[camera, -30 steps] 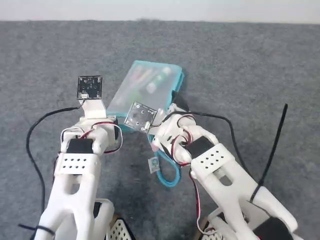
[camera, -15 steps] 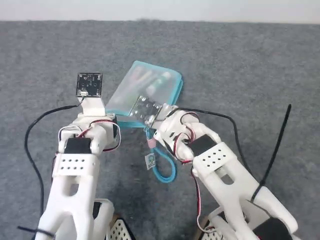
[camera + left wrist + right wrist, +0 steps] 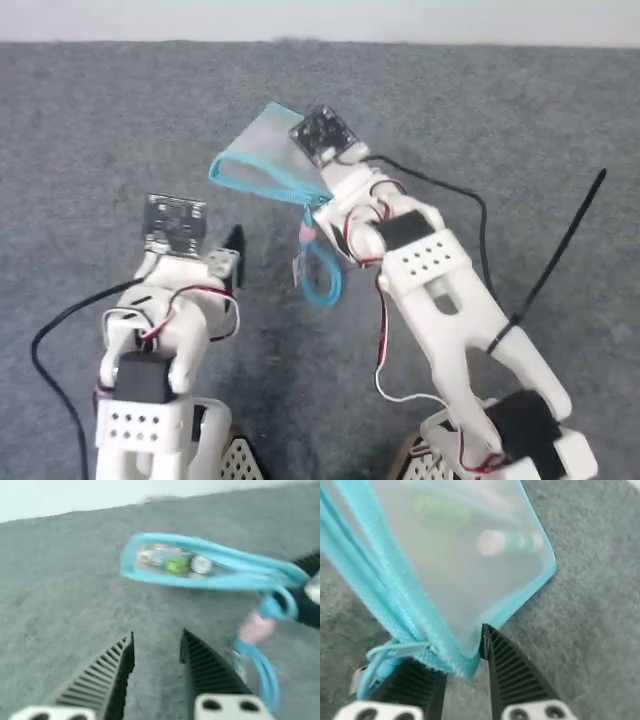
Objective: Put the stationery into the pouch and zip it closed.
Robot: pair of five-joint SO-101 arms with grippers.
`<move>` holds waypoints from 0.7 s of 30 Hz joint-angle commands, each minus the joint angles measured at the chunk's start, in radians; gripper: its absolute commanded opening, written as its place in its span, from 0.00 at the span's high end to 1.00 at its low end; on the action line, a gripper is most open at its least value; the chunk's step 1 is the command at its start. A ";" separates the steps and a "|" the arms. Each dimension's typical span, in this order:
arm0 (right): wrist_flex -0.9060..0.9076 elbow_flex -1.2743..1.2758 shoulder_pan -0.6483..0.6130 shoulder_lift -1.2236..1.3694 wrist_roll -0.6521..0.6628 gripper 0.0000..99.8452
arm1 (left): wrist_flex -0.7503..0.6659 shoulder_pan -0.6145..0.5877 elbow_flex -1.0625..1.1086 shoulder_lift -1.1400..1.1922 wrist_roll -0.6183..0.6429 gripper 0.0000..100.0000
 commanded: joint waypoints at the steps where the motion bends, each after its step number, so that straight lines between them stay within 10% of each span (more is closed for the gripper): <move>1: 0.102 -0.078 0.018 -0.016 -0.060 1.00 | -0.003 0.130 0.004 0.041 -0.031 0.79; 21: 0.108 0.204 -0.137 -0.380 -0.051 1.00 | -0.175 0.242 0.018 0.315 -0.031 0.78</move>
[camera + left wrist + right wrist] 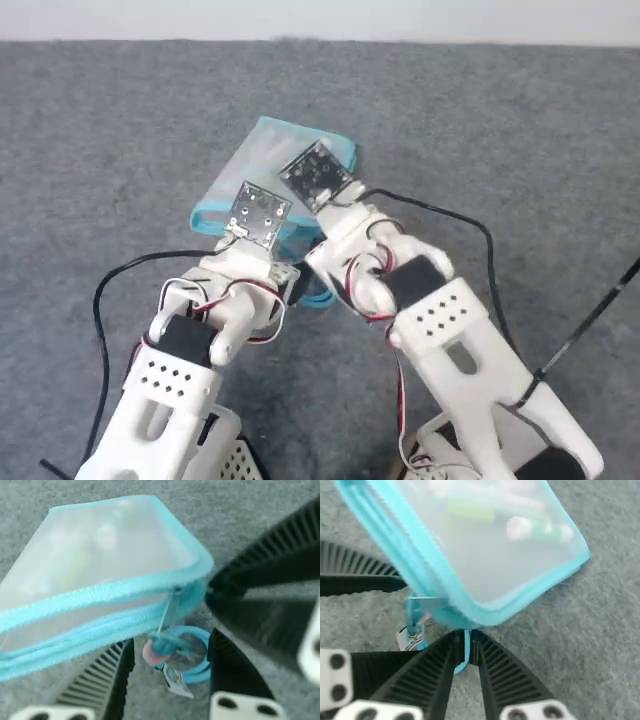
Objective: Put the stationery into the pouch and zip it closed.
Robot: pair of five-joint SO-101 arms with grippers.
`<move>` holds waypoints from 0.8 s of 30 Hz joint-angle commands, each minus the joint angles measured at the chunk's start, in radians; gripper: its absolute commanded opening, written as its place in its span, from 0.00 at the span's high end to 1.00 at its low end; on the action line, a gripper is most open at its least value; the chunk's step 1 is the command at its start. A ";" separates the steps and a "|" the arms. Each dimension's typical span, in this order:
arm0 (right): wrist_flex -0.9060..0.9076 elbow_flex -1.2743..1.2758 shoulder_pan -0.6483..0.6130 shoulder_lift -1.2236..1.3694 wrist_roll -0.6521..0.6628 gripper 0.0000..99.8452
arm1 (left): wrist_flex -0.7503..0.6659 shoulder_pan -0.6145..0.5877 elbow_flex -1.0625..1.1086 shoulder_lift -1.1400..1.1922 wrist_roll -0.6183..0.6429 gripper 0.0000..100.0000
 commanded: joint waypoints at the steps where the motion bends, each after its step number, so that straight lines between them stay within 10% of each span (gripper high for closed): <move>1: 0.015 -0.008 -0.007 -0.059 -0.012 1.00 | -0.048 0.000 0.004 0.002 -0.008 0.78; 10: 0.015 -0.006 -0.007 -0.059 -0.014 0.99 | -0.126 -0.002 0.025 0.002 -0.012 0.99; 24: -0.317 0.256 0.012 -0.068 0.104 0.87 | -0.080 -0.003 -0.024 0.000 -0.020 0.99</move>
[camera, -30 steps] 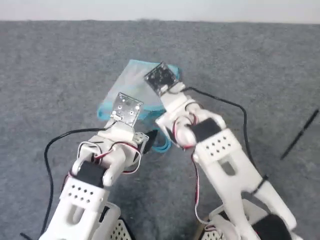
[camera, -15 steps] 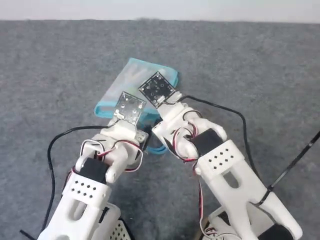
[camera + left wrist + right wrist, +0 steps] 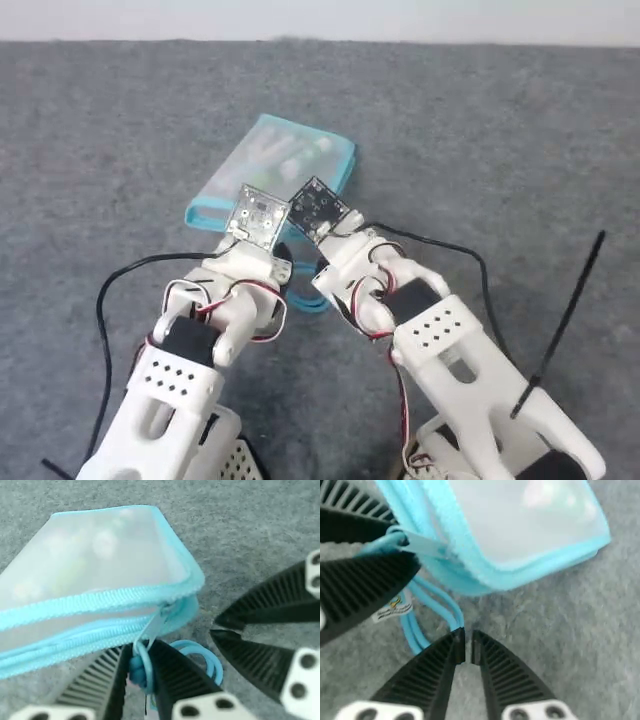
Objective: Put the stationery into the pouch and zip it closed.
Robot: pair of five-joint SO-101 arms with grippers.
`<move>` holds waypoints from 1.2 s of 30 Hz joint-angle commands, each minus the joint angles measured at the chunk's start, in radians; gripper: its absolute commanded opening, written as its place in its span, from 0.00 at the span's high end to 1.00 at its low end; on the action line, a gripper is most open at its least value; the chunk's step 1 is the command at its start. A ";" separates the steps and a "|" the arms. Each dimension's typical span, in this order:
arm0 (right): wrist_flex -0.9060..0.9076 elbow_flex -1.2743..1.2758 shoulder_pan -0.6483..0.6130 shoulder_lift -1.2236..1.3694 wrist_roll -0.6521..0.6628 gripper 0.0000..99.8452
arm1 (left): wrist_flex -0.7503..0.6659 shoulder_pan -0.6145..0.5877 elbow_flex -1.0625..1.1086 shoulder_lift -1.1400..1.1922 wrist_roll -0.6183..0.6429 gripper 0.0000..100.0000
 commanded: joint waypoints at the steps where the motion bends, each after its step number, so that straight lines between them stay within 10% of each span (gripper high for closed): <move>1: -0.151 0.025 0.005 -0.038 0.037 0.84 | 0.009 -0.012 -0.074 -0.003 -0.023 0.99; 36: -0.656 0.169 -0.036 -0.019 0.342 0.90 | 0.434 -0.081 -0.397 -0.002 -0.106 0.99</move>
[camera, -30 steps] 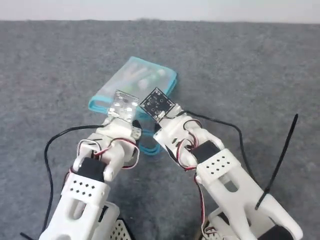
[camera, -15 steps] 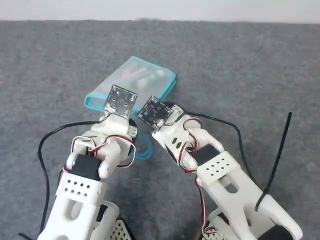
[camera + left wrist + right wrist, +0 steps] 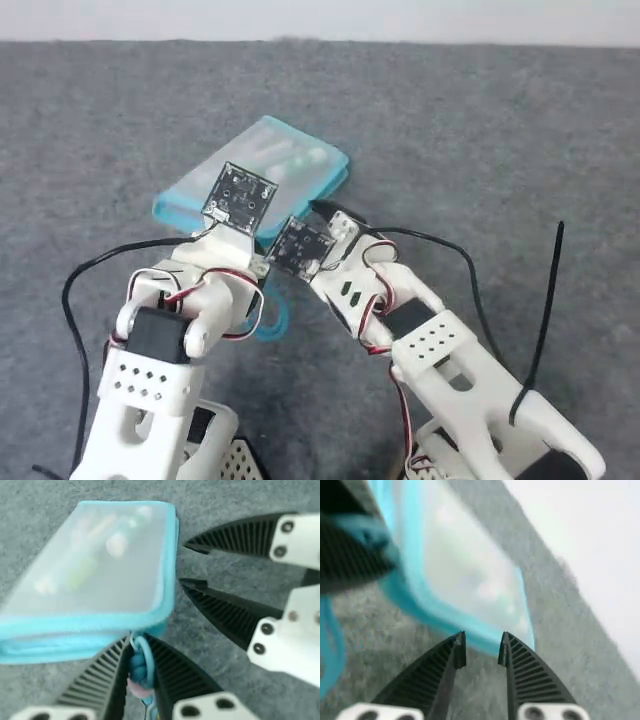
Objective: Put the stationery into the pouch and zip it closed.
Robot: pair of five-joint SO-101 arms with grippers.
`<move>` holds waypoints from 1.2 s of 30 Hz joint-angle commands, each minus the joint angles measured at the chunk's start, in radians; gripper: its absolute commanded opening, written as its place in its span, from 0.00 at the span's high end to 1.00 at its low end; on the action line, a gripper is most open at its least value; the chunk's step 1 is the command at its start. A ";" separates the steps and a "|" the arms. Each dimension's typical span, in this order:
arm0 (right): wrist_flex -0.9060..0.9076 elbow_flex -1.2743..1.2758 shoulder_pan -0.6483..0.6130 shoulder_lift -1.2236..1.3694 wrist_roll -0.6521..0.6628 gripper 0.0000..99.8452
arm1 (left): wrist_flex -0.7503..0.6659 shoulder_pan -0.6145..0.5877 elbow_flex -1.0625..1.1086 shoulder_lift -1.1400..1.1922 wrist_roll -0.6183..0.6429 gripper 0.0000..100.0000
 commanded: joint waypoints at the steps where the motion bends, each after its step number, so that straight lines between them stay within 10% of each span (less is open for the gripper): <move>1: -0.074 -0.014 -0.013 -0.004 0.028 0.90 | 0.012 -0.003 -0.077 -0.002 -0.014 0.99; 10: 0.061 0.005 0.133 0.087 0.063 0.98 | -0.008 0.000 0.004 0.000 -0.009 0.99; 17: 0.314 0.002 0.403 -0.087 -0.282 0.99 | -0.295 0.025 0.214 0.008 0.064 0.93; 26: 0.679 0.009 0.421 -0.292 -0.305 0.98 | -0.425 0.236 0.292 0.006 0.143 0.88; 31: 0.773 0.009 0.377 -0.335 -0.302 0.98 | -0.370 0.074 0.239 0.002 0.061 0.88; 36: 0.819 0.009 0.312 -0.334 -0.310 0.98 | -0.284 -0.250 0.193 0.006 -0.282 0.83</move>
